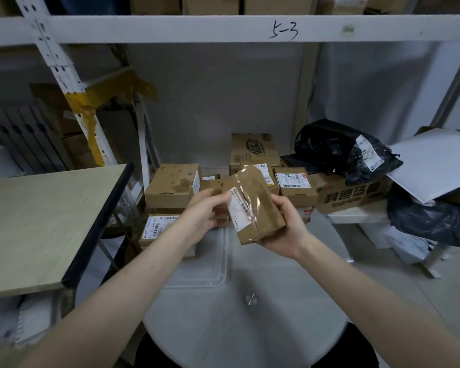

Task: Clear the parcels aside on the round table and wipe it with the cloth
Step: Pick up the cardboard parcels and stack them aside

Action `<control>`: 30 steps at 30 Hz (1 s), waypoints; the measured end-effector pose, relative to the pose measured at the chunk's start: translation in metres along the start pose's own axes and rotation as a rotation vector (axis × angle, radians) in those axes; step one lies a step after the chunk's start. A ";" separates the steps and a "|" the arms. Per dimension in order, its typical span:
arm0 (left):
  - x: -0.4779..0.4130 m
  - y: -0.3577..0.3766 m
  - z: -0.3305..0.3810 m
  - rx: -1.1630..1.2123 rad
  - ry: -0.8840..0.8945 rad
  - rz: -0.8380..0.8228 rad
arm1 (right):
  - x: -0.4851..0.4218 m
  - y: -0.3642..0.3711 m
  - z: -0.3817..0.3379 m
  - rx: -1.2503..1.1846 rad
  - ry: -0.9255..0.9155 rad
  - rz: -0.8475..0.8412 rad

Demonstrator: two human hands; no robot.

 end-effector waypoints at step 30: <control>-0.044 -0.094 0.026 -0.282 0.175 0.536 | -0.072 0.016 -0.045 0.409 -0.217 0.391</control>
Point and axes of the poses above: each hand's wrist, its own x-axis away from the middle knuckle, its own y-axis out of the palm, z = x × y, the point moved 7 cm from there along -x, towards the middle knuckle, and after that the axes turned 4 degrees about z, right-handed, at the moved point
